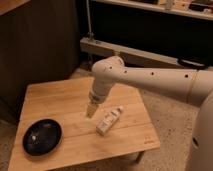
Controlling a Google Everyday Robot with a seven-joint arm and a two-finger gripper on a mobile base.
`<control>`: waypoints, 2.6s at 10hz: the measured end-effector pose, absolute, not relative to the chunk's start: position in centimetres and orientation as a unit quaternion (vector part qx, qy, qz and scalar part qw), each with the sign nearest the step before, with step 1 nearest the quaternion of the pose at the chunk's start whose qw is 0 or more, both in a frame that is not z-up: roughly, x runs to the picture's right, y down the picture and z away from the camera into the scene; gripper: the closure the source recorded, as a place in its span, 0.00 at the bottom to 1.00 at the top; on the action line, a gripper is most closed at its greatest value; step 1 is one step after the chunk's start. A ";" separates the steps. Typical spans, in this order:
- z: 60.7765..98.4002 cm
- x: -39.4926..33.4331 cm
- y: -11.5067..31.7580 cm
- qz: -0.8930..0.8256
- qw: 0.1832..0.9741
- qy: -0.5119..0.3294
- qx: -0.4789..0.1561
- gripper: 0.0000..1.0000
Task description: Place the bottle in the ceramic bowl
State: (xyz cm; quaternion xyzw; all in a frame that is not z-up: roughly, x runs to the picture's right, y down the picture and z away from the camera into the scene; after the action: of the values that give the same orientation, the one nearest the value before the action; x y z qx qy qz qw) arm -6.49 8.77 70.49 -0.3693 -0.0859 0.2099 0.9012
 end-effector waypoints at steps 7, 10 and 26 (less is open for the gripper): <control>73.2 -7.9 4.4 0.065 0.933 -0.185 -0.302 0.35; 73.6 -9.0 1.7 -0.095 0.927 -0.253 -0.260 0.35; 75.6 -1.5 10.2 -0.228 0.918 -0.198 -0.257 0.35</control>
State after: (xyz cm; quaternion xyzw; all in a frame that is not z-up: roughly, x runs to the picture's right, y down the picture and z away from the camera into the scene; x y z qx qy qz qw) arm -1.54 10.22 75.61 -0.2572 -0.1982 -0.2279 0.9179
